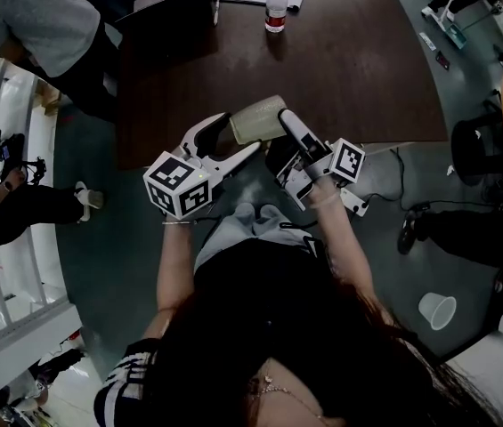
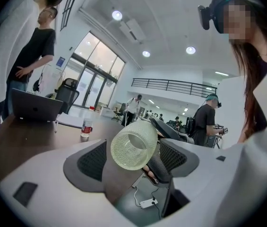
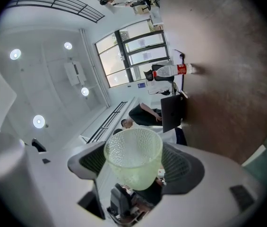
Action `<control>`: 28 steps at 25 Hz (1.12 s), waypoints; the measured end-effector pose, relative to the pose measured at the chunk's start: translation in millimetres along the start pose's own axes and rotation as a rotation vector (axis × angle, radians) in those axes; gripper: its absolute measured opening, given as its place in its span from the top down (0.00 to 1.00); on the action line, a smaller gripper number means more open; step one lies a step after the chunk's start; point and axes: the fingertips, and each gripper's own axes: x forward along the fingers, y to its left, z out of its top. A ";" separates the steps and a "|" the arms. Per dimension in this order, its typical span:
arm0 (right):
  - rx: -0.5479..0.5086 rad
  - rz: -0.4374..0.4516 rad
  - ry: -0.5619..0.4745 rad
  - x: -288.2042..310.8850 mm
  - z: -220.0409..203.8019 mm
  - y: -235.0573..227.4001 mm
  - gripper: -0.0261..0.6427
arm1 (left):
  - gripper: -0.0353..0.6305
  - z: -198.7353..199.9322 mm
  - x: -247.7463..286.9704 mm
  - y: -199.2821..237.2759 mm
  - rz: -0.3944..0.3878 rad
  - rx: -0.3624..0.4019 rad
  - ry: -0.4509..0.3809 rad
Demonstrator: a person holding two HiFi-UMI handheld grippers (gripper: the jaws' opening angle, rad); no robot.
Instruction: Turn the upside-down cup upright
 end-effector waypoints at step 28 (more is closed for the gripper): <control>0.078 0.041 0.020 3.3 -5.1 0.3 0.39 | 0.52 5.0 -6.4 -0.5 -0.049 0.010 -0.017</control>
